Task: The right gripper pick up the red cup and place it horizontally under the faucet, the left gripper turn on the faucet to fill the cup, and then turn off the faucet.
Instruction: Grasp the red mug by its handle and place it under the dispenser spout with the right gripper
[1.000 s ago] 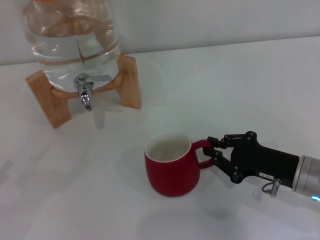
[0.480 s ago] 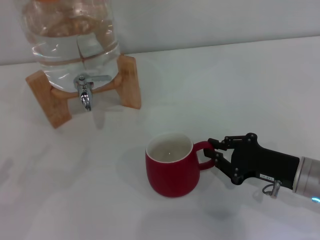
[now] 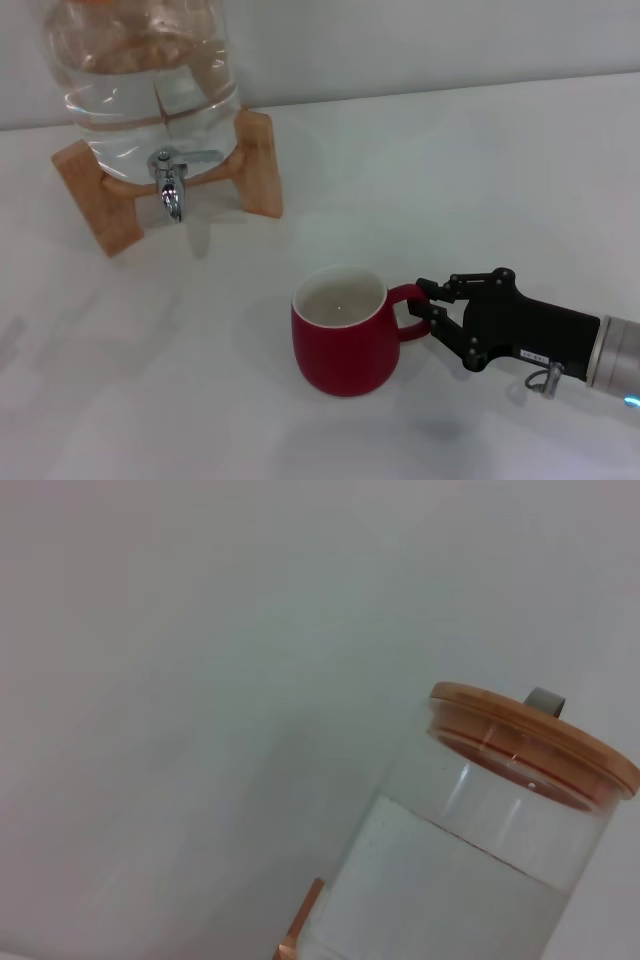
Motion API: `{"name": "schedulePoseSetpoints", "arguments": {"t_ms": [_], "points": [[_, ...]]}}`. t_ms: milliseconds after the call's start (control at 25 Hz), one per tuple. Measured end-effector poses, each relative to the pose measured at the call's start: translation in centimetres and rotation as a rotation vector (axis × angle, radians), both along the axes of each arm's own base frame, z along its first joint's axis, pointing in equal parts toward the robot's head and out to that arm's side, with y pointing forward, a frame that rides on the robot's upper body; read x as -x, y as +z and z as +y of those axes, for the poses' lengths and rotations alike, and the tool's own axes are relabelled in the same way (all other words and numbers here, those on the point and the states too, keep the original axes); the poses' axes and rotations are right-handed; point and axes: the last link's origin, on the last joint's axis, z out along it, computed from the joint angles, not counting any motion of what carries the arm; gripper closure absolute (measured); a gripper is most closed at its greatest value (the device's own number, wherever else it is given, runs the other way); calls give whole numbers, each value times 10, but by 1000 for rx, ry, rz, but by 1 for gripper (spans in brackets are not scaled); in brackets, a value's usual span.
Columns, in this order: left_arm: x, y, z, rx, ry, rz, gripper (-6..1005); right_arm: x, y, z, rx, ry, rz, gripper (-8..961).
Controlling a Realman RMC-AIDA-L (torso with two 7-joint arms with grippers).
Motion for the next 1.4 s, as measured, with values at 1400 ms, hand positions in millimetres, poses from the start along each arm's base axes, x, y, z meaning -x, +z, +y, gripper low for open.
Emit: {"name": "schedulePoseSetpoints", "arguments": {"t_ms": [1400], "points": [[-1, 1, 1, -6, -3, -5, 123, -4, -4, 1, 5, -33, -12, 780]]}}
